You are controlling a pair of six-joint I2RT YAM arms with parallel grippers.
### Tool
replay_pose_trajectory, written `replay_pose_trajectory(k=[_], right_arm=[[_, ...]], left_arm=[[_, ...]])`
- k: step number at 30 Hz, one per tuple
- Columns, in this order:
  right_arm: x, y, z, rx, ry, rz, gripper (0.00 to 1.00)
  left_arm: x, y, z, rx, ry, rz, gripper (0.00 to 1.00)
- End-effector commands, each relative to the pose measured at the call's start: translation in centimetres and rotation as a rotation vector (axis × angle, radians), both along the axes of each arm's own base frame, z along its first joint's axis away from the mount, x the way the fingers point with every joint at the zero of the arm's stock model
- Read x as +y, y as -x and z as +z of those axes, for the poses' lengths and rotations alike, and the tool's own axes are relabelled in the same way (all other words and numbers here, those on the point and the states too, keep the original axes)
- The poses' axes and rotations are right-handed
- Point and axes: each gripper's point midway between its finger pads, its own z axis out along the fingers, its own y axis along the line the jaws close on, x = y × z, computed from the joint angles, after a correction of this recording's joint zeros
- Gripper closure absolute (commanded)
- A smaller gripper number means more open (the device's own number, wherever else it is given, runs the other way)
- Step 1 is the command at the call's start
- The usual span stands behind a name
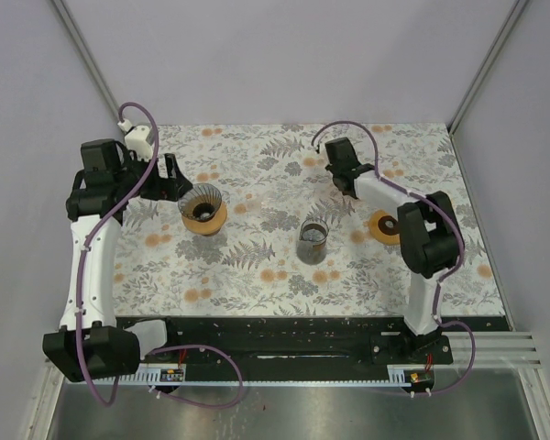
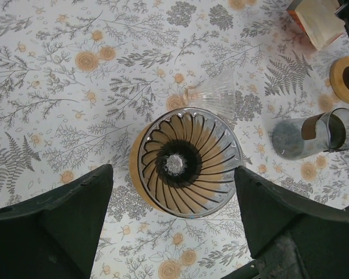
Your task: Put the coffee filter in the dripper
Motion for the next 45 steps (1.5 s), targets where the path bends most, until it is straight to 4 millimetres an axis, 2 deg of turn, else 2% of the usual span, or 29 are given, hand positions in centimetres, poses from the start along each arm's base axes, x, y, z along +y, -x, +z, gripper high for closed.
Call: replay_pose_trajectory(k=[1, 3, 6, 10, 13, 18, 25, 30, 39, 41, 45], right_arm=[[2.9, 0.5, 9.7, -0.156, -0.259, 0.06, 1.0], [3.4, 1.1, 11.3, -0.166, -0.309, 0.076, 1.0], [4.1, 2.0, 13.5, -0.188, -0.384, 0.102, 1.0], [5.6, 3.7, 16.8, -0.206, -0.495, 0.154, 1.0], [7.7, 5.4, 19.1, -0.228, -0.563, 0.215, 1.0], [11.6, 9.1, 22.0, -0.221, -0.682, 0.332, 1.0], [14.6, 12.9, 23.3, -0.162, -0.815, 0.431, 1.0], [16.1, 14.5, 23.9, -0.138, -0.869, 0.486, 1.0], [17.0, 15.4, 23.7, -0.119, -0.87, 0.496, 1.0], [17.2, 15.6, 23.8, -0.119, -0.871, 0.501, 1.0], [17.6, 16.0, 24.1, -0.117, -0.877, 0.522, 1.0]], left_arm=[[-1.8, -0.2, 3.4, -0.082, -0.006, -0.11, 0.12], [-2.7, -0.2, 3.7, -0.081, -0.032, -0.142, 0.12], [-5.2, -0.3, 4.6, -0.097, -0.073, -0.211, 0.12], [-8.3, -0.4, 7.6, -0.156, -0.108, -0.276, 0.1], [-11.4, -0.3, 10.4, -0.237, -0.138, -0.338, 0.09], [-15.3, -1.6, 12.2, -0.29, -0.153, -0.365, 0.07], [-18.5, -2.6, 11.9, -0.287, -0.159, -0.402, 0.06], [-19.6, -3.0, 12.3, -0.291, -0.125, -0.395, 0.07], [-21.3, -1.4, 13.8, -0.318, -0.063, -0.464, 0.14], [-21.3, -1.6, 13.8, -0.326, -0.074, -0.45, 0.16], [-20.9, -3.1, 12.4, -0.306, -0.133, -0.394, 0.24]])
